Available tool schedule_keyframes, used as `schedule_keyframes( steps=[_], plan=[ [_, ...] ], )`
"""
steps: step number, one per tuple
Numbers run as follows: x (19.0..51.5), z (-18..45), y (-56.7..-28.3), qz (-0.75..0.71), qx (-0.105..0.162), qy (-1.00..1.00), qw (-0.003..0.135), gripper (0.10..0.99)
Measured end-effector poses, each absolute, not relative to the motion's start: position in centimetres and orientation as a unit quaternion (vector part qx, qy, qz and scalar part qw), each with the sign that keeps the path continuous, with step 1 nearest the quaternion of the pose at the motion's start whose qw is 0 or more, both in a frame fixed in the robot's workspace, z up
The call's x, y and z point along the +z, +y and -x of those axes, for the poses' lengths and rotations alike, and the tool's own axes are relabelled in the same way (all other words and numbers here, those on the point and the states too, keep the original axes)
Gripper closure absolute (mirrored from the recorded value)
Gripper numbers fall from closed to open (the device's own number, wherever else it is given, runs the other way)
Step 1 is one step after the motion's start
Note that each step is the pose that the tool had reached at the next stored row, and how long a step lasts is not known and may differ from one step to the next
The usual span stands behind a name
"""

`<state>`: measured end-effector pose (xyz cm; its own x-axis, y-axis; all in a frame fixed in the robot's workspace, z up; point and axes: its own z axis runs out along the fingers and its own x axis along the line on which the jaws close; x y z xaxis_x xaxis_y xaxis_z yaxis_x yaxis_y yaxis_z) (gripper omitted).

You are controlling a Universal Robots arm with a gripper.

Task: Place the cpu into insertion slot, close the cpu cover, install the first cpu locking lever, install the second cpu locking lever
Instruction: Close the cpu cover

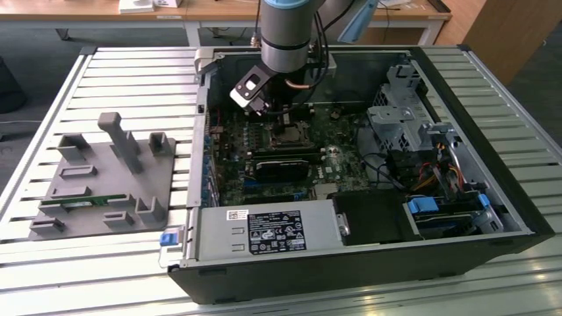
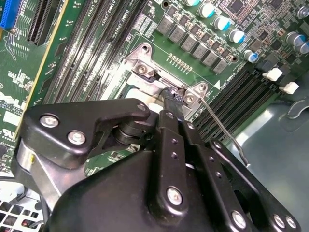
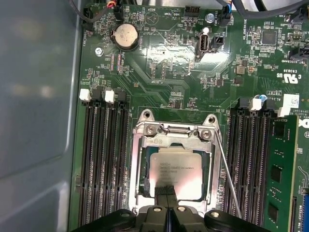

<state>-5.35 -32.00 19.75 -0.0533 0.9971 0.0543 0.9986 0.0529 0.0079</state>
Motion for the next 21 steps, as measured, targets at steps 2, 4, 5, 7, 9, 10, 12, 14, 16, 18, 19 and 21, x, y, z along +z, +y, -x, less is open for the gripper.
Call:
schedule_keyframes(
  steps=[2, 4, 5, 7, 9, 10, 12, 14, 16, 18, 19, 21],
  plan=[
    [19.8, 5.3, -32.0, 0.688, -0.021, -0.725, 0.017, 0.980],
    [19.9, 5.3, -32.1, 0.688, -0.021, -0.725, 0.017, 0.980],
    [19.9, 5.2, -32.0, 0.688, -0.022, -0.725, 0.017, 0.980],
    [20.1, 5.2, -31.9, 0.688, -0.024, -0.725, 0.017, 0.980],
    [20.4, 5.2, -31.9, 0.688, -0.023, -0.725, 0.017, 0.980],
    [20.6, 5.2, -31.9, 0.688, -0.023, -0.725, 0.017, 0.980],
    [20.8, 5.2, -31.9, 0.688, -0.023, -0.725, 0.017, 0.980],
    [21.1, 5.2, -31.9, 0.688, -0.023, -0.725, 0.017, 0.980],
    [21.1, 5.2, -31.9, 0.688, -0.023, -0.725, 0.017, 0.980],
    [21.1, 5.4, -31.9, 0.688, -0.023, -0.725, 0.017, 0.980],
    [21.1, 5.4, -31.9, 0.688, -0.023, -0.725, 0.017, 0.980],
    [20.9, 5.6, -31.9, 0.688, -0.023, -0.725, 0.017, 0.980]
  ],
)
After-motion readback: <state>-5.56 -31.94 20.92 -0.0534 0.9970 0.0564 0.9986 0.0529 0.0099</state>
